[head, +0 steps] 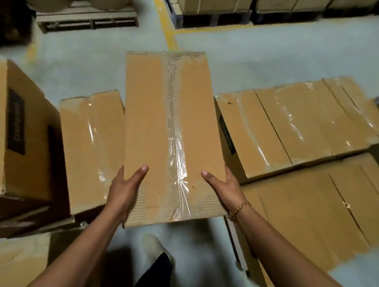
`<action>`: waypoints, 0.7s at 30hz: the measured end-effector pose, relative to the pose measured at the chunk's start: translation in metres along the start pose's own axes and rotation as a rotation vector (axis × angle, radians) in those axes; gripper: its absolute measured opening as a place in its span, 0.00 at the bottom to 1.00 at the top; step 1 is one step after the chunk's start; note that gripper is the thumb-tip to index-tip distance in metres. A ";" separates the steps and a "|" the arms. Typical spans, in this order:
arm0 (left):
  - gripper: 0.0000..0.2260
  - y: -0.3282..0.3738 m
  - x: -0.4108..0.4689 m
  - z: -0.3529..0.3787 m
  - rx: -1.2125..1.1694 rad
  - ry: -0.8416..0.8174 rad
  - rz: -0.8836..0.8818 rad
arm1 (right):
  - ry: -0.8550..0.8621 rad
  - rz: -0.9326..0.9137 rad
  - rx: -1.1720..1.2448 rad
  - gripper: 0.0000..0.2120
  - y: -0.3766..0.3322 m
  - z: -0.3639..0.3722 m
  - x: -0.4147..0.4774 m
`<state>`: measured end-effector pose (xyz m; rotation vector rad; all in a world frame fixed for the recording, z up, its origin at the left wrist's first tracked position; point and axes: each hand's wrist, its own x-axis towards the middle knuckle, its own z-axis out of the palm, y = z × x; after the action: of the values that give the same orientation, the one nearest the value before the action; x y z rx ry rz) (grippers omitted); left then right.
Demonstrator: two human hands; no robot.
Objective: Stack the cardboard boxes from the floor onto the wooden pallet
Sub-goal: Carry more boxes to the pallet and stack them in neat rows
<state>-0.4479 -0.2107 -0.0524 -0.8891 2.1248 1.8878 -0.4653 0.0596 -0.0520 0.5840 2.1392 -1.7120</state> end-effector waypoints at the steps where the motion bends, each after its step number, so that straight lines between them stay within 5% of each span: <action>1: 0.27 -0.004 -0.011 0.018 0.005 -0.035 -0.003 | 0.030 -0.006 0.020 0.24 0.011 -0.023 -0.011; 12: 0.15 -0.076 -0.203 0.228 0.140 -0.295 0.032 | 0.295 0.072 0.093 0.27 0.163 -0.268 -0.175; 16: 0.28 -0.109 -0.261 0.281 0.206 -0.346 -0.008 | 0.345 0.132 0.070 0.38 0.213 -0.336 -0.215; 21: 0.34 -0.139 -0.301 0.341 0.218 -0.378 -0.077 | 0.333 0.216 0.052 0.29 0.249 -0.396 -0.234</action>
<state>-0.2196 0.2049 -0.0867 -0.5123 1.9820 1.5966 -0.1390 0.4688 -0.0571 1.1406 2.1511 -1.6478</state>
